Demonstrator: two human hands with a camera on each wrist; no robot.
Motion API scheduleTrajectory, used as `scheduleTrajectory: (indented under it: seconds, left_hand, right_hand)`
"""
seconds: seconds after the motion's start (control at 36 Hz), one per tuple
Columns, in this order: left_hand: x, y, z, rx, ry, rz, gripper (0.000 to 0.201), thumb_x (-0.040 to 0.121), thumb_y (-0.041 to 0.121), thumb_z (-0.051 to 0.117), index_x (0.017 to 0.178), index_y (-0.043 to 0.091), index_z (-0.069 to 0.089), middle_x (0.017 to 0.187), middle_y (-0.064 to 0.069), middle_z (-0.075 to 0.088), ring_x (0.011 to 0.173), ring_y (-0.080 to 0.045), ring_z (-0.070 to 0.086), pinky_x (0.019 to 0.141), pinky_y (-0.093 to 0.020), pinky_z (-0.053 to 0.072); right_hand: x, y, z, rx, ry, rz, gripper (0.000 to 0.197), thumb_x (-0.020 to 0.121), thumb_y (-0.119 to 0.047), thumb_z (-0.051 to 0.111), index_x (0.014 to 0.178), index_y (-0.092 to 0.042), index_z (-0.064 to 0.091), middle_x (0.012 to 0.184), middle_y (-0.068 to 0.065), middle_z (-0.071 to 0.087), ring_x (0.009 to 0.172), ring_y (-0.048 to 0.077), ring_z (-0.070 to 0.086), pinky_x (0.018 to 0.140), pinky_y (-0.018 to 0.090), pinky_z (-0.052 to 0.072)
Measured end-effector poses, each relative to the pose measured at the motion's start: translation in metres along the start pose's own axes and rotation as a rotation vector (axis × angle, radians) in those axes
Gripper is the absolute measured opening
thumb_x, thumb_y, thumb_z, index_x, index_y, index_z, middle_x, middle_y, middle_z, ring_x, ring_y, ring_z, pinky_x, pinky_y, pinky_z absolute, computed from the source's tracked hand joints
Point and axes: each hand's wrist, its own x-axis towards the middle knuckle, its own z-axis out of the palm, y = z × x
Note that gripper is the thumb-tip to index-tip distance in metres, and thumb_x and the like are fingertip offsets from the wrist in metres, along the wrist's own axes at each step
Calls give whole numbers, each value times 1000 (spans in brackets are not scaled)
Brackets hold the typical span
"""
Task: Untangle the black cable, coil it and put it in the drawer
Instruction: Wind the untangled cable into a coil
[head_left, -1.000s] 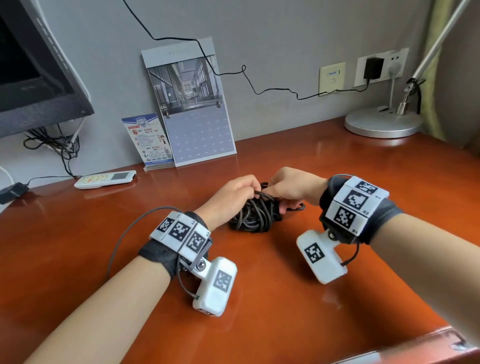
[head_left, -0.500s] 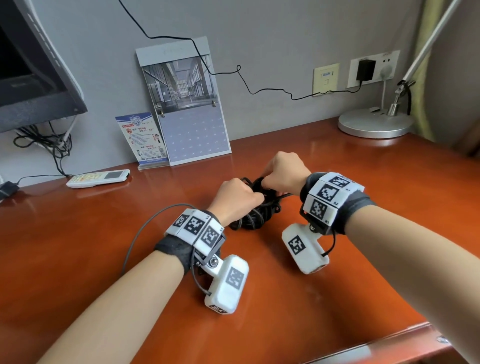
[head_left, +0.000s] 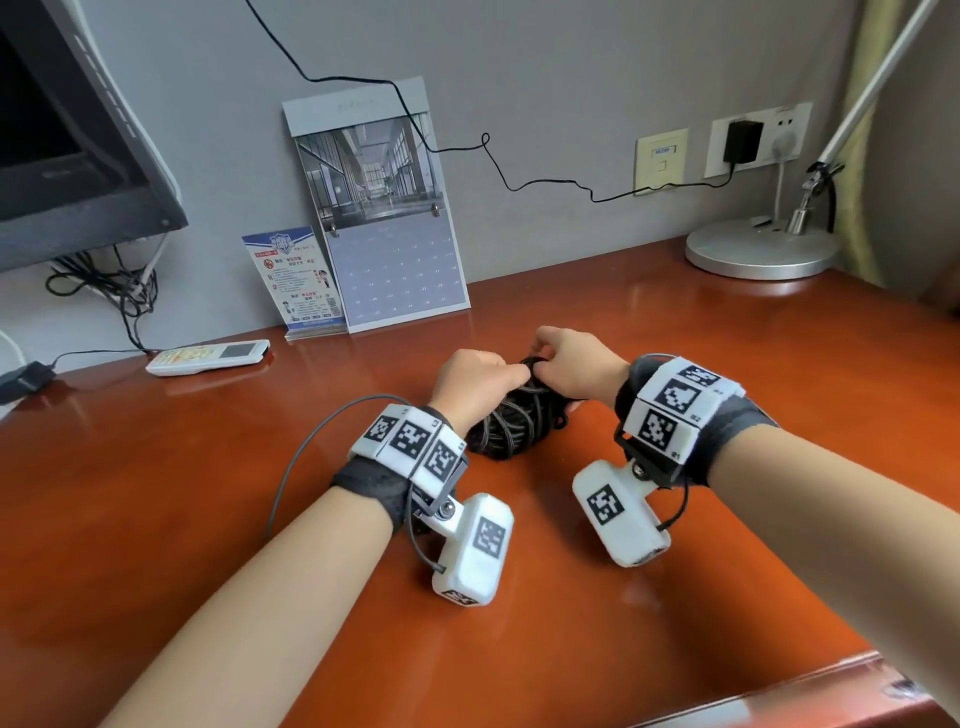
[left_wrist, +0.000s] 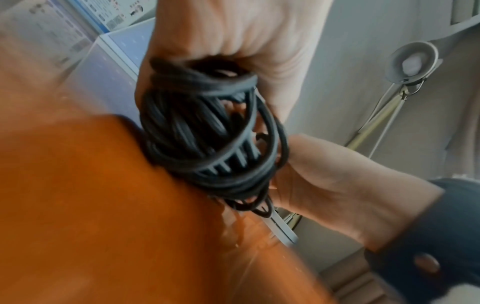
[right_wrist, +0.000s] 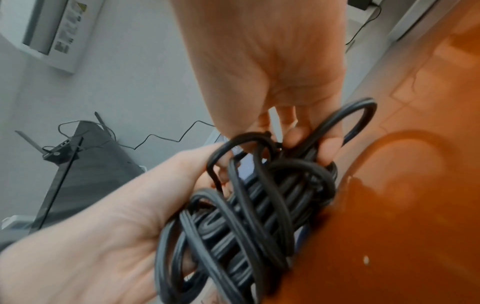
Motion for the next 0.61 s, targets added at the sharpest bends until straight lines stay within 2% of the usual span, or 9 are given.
scheduleTrajectory:
  seconds: [0.11,0.14,0.19,0.28,0.39,0.44,0.5,0.56,0.61]
  left_hand:
    - [-2,3,8,-31,131,9,19,83,30,58,70,19,51,68,7,52,67,-13,48,59,-27,35]
    - [-1,4,9,-20,146,13,17,84,33,56,77,19,51,77,6,54,72,-13,49,61,-28,36]
    - [-1,3,8,-20,147,7,16,85,36,53,85,21,51,94,2,56,83,-16,52,68,-29,39]
    - [-3,1,6,-54,137,-3,17,87,40,48,81,25,54,113,-7,54,96,-22,54,84,-34,45]
    - [-6,5,-5,-220,28,-49,42,96,44,30,85,20,64,111,-10,63,105,-25,58,97,-42,46]
    - [-8,5,-13,-328,-42,-96,48,100,42,23,94,20,65,122,-9,57,116,-25,52,102,-45,40]
    - [-8,1,-23,-415,-80,-166,45,101,39,21,113,22,61,137,-10,43,127,-28,40,108,-52,31]
    - [-9,-2,-32,-478,-116,-235,44,99,35,24,129,22,52,145,-11,35,132,-33,33,105,-57,30]
    - [-11,-5,-39,-526,-162,-290,44,96,30,28,136,20,44,146,-15,33,127,-36,37,98,-56,37]
  right_hand:
    - [-9,0,-3,152,-23,69,20,90,-14,48,110,-12,52,79,8,56,58,19,56,56,34,57]
    - [-12,0,-5,190,-39,69,21,90,-16,50,111,-13,51,83,9,58,62,19,57,60,35,56]
    - [-17,-1,-12,250,-53,22,27,91,-17,52,118,-16,50,103,8,60,79,18,57,70,30,51]
    - [-28,-5,-25,241,-76,-80,35,94,-17,50,128,-17,48,117,1,52,102,16,51,79,26,41]
    - [-40,-7,-25,22,-205,-132,44,94,-12,46,138,-19,46,126,3,55,114,18,53,88,24,40]
    - [-42,-5,-21,-72,-181,-152,50,96,-9,41,144,-22,38,132,4,54,116,21,55,88,24,43]
    - [-44,-3,-20,-70,-199,-139,54,97,-13,40,148,-28,28,136,3,52,116,26,56,94,30,46]
    - [-46,-2,-21,-31,-260,-128,61,97,-20,46,150,-31,18,146,1,42,126,23,48,104,27,36]
    - [-49,-2,-21,-28,-325,-127,74,94,-25,54,152,-31,8,152,-2,31,137,18,34,107,24,25]
